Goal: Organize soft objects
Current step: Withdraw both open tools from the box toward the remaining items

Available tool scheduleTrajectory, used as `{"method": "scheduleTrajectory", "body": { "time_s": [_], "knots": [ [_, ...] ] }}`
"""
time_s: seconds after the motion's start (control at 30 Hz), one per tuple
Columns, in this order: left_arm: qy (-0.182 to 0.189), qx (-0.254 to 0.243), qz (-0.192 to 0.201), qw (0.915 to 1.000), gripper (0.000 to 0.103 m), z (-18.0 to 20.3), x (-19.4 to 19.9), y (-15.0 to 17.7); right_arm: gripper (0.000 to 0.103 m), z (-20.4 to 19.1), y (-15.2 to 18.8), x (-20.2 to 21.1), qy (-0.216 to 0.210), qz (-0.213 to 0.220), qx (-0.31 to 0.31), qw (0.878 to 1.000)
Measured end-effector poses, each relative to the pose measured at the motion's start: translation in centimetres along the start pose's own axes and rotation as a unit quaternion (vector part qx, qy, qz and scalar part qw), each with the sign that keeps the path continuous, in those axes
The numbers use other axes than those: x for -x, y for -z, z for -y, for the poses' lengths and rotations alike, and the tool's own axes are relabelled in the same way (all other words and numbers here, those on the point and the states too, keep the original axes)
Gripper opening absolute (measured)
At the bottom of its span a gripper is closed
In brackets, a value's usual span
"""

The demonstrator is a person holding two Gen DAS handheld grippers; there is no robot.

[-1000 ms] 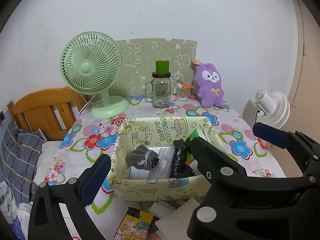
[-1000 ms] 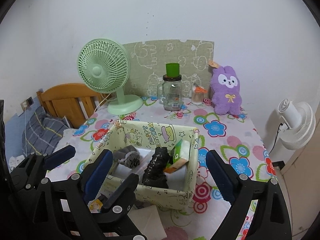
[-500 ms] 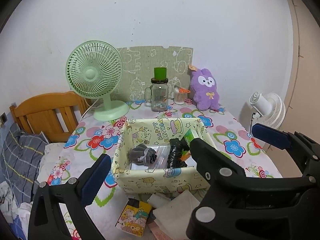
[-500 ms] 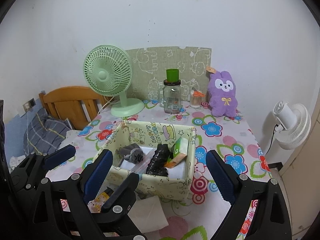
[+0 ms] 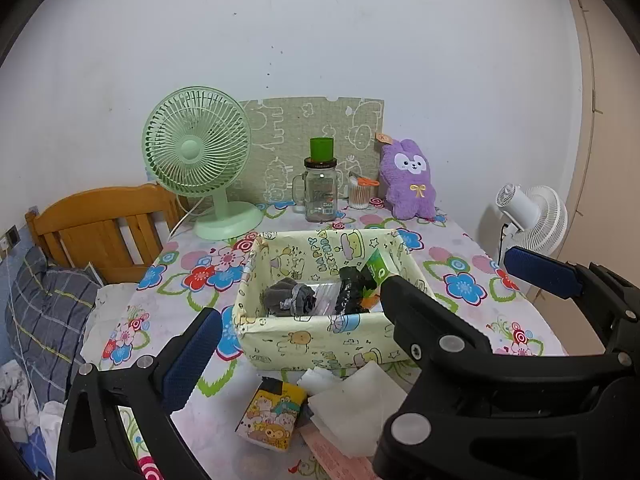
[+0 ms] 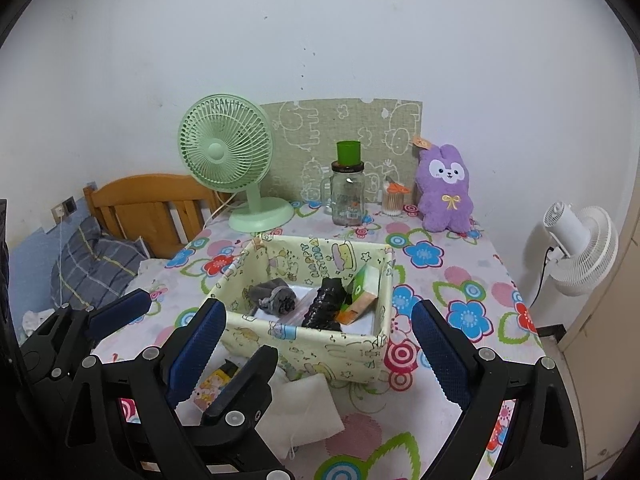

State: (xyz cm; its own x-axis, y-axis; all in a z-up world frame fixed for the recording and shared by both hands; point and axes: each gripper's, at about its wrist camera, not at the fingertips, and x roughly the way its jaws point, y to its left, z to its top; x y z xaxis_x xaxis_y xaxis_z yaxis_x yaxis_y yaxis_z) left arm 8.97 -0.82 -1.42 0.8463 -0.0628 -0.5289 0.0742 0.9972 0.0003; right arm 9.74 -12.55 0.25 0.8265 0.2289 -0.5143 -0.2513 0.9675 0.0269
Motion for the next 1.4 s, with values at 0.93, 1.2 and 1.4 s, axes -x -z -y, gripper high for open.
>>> {"method": "scheduleTrajectory", "body": {
  "time_s": [0.93, 1.2, 1.4],
  "knots": [
    [-0.009, -0.008, -0.024, 0.9996, 0.082, -0.8, -0.4, 5.0, 0.093, -1.6, 5.0, -1.3, -0.017, -0.024, -0.001, 1.0],
    [-0.012, 0.001, -0.05, 0.9987, 0.076, -1.5, -1.7, 7.0, 0.092, -2.1, 7.0, -2.7, -0.021, -0.039, 0.002, 0.999],
    [-0.023, 0.001, -0.066, 0.9976, 0.068, -1.8, -2.4, 8.2, 0.092, -2.3, 8.0, -4.0, -0.027, -0.056, 0.004, 0.998]
  ]
}}
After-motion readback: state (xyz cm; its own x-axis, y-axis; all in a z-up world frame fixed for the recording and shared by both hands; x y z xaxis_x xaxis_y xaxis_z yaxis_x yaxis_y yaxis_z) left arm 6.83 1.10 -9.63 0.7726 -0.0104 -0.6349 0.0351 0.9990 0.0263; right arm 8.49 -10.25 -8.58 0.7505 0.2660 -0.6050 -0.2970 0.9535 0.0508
